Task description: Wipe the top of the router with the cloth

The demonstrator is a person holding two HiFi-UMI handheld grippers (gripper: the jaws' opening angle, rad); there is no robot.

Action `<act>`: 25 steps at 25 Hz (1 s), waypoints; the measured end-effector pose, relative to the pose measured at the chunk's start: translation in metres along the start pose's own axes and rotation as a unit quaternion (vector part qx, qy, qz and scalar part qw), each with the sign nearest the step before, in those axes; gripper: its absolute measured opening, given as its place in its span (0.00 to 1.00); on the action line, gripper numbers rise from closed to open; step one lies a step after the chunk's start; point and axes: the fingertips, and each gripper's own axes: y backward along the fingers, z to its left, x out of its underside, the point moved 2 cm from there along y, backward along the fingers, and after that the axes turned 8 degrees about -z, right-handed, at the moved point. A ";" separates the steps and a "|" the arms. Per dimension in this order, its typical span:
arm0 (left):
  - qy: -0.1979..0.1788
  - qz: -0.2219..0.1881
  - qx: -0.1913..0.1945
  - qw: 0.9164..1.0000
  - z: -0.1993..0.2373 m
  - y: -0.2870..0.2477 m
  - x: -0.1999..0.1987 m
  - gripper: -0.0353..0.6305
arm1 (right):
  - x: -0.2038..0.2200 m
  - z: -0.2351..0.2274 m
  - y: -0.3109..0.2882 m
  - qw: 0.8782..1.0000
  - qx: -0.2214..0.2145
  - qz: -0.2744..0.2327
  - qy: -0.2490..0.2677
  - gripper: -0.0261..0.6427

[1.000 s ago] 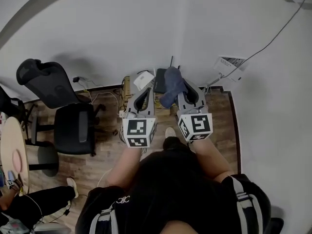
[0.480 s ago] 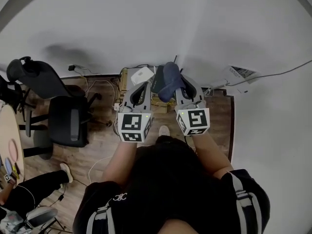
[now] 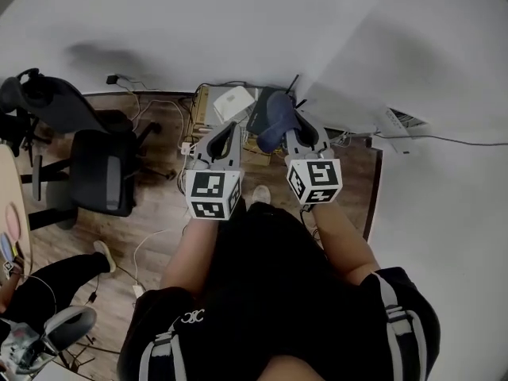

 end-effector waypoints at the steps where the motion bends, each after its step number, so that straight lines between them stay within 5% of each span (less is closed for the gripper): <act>1: 0.001 0.006 0.005 1.000 0.003 -0.004 0.002 0.05 | 0.004 0.000 -0.005 1.000 -0.002 0.007 -0.014 0.07; 14: 0.036 0.083 0.026 0.996 0.084 -0.069 0.087 0.05 | 0.069 -0.001 -0.089 0.996 0.023 0.078 0.020 0.07; 25: 0.074 0.134 0.065 0.986 0.117 -0.148 0.221 0.05 | 0.216 -0.031 -0.139 0.980 0.027 0.195 0.028 0.07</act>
